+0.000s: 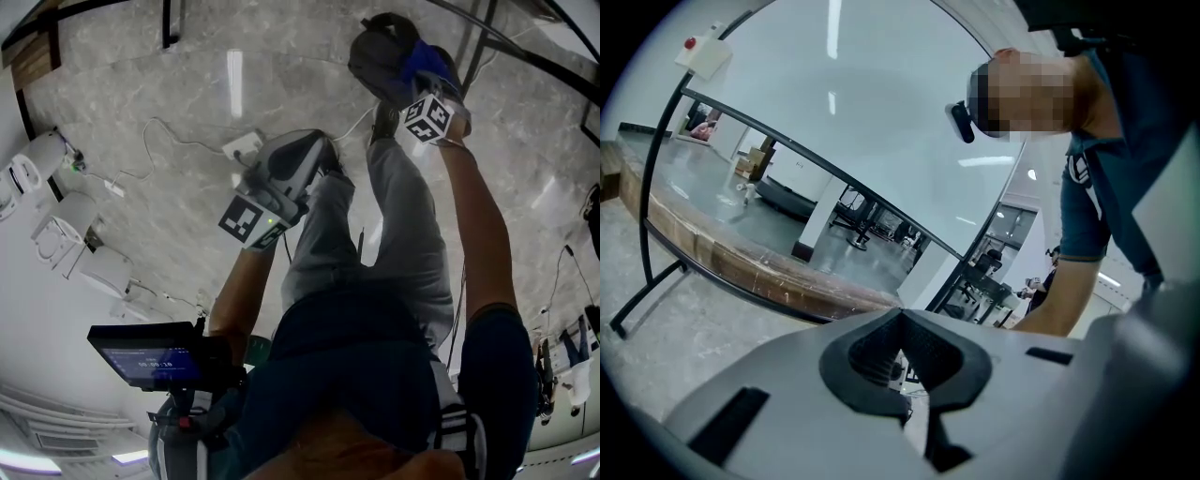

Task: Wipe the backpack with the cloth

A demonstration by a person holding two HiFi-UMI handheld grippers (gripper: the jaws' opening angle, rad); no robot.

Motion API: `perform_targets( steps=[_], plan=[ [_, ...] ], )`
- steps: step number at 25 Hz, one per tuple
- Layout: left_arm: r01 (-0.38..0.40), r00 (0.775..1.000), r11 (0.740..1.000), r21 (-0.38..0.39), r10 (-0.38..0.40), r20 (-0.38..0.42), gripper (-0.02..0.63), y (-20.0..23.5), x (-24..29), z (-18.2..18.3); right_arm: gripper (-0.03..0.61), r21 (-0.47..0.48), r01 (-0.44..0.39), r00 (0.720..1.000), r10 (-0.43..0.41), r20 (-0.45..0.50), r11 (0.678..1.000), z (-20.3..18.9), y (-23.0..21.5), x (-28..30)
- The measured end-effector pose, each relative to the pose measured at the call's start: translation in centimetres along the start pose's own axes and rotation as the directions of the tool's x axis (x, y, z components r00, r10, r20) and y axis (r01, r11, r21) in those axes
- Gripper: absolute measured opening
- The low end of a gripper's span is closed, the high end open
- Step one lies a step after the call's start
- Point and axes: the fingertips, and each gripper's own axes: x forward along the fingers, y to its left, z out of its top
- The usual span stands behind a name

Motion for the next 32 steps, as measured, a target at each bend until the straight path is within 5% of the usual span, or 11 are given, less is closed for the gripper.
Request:
perform_targets(
  steps=[11, 19, 32],
  plan=[
    [0.008, 1.0, 1.0, 0.008, -0.008, -0.008, 0.002, 0.0, 0.2, 0.0, 0.011, 0.034, 0.024, 0.999, -0.023, -0.035, 0.999, -5.4, -0.1, -2.9],
    [0.011, 1.0, 1.0, 0.008, -0.01, -0.015, 0.002, 0.3, 0.3, -0.3, 0.011, 0.06, -0.075, 0.997, 0.076, -0.007, 0.995, -4.9, 0.8, -1.6],
    [0.018, 1.0, 0.999, 0.037, -0.017, -0.024, 0.002, 0.6, -0.1, -0.6, 0.04, 0.091, -0.065, 0.998, 0.063, 0.026, 0.994, -4.0, 0.5, -2.6]
  ],
)
